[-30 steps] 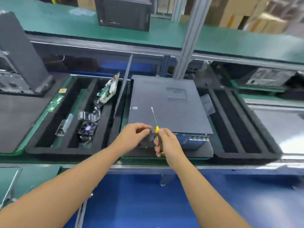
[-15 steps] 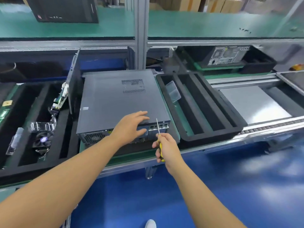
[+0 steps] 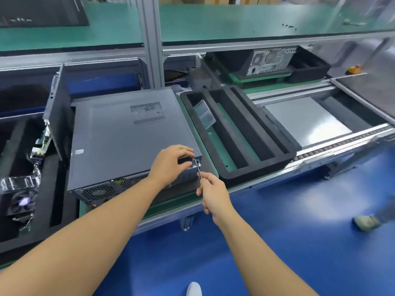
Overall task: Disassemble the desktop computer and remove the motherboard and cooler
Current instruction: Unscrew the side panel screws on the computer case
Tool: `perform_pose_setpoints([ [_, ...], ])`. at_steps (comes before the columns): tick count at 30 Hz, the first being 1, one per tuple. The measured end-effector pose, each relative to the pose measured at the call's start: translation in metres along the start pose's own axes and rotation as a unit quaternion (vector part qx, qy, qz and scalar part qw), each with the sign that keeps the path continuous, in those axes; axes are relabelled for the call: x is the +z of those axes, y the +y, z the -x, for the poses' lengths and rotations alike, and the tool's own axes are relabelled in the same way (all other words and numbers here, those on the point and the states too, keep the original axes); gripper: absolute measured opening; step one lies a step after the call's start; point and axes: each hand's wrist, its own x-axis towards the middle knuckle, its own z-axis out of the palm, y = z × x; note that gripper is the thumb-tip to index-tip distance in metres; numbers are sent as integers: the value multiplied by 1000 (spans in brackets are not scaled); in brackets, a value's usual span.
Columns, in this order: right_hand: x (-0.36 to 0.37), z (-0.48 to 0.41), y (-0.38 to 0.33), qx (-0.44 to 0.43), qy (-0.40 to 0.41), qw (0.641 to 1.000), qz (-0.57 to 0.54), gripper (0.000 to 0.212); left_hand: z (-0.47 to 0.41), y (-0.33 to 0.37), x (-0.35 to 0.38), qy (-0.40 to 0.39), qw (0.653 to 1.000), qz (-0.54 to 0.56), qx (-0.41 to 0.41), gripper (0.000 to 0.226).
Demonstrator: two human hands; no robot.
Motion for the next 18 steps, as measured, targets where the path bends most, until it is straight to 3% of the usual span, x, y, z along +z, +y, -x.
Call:
perform_pose_setpoints([
  [7, -1, 0, 8, 4, 6, 1000, -7, 33, -1, 4, 11, 55, 998, -29, -24, 11],
  [18, -1, -2, 6, -17, 5, 1000, 13, 32, -1, 2, 13, 67, 997, -37, -33, 12],
])
